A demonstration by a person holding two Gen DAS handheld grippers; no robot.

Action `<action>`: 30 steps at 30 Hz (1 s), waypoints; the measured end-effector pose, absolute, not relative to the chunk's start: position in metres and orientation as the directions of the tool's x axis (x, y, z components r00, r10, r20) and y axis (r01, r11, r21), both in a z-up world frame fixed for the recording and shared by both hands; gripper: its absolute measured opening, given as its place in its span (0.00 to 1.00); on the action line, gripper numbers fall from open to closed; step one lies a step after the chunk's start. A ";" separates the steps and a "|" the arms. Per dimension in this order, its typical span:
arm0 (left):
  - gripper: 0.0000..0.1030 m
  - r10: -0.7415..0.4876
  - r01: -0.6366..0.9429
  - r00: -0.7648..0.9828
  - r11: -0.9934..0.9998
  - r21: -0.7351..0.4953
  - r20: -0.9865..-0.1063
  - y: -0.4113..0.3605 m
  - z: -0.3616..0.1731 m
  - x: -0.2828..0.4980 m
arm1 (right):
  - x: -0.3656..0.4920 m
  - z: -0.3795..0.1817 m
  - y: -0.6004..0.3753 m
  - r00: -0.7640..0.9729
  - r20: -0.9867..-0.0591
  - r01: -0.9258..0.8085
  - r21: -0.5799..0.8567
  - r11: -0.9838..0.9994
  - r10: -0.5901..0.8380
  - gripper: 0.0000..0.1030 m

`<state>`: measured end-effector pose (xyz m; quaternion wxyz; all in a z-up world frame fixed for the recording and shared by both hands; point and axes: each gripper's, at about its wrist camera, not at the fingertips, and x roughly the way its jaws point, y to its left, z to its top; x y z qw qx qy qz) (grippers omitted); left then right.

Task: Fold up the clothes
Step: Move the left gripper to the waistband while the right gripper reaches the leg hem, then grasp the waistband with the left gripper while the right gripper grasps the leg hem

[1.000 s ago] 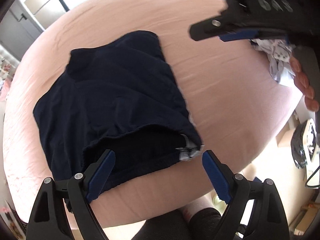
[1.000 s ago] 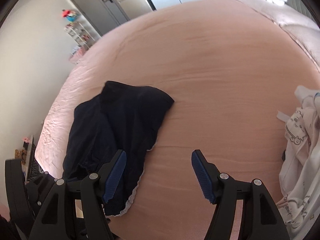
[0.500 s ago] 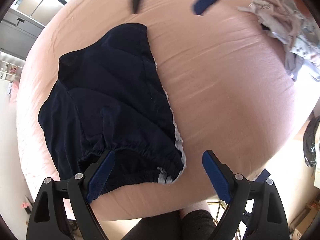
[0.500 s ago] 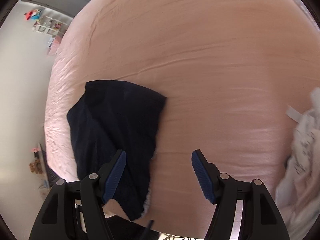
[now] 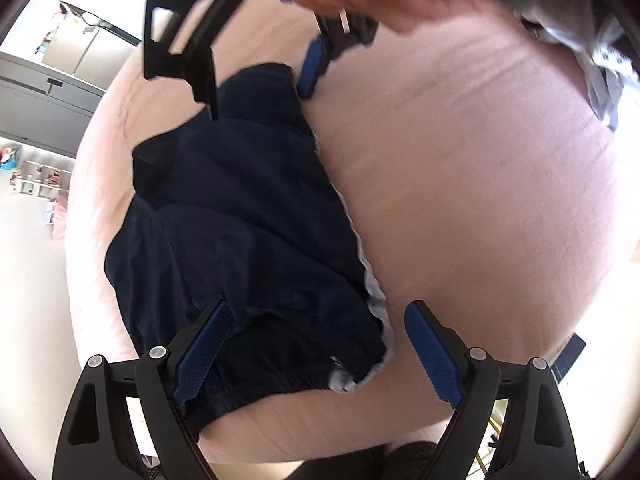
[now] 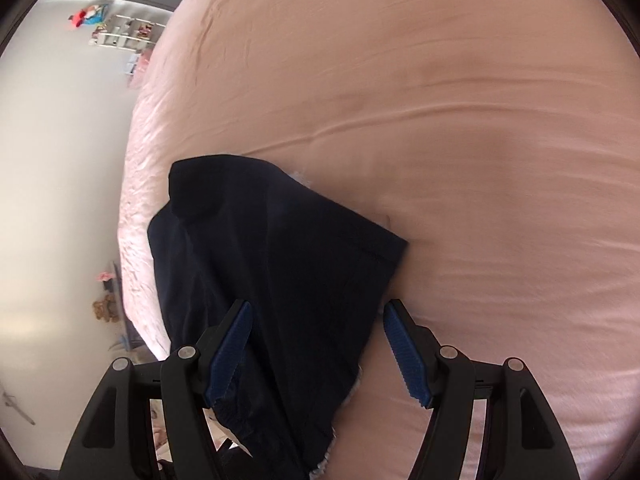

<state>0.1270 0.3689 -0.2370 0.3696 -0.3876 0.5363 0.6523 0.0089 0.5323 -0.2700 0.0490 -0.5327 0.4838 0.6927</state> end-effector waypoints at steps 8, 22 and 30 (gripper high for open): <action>0.87 0.156 -0.932 -0.348 -0.159 0.324 -0.924 0.377 -0.223 0.115 | -0.003 -0.276 0.538 -0.358 -0.792 -0.619 0.598 -0.510 -0.494 0.66; 0.88 0.069 -0.961 -0.131 -0.254 0.110 -0.989 0.373 -0.255 0.078 | -0.003 -0.282 0.549 -0.400 -0.746 -0.648 0.641 -0.411 -0.533 0.79; 0.86 0.081 -0.951 -0.168 -0.276 0.140 -0.982 0.367 -0.252 0.074 | 0.011 -0.281 0.555 -0.467 -0.713 -0.624 0.685 -0.377 -0.523 0.74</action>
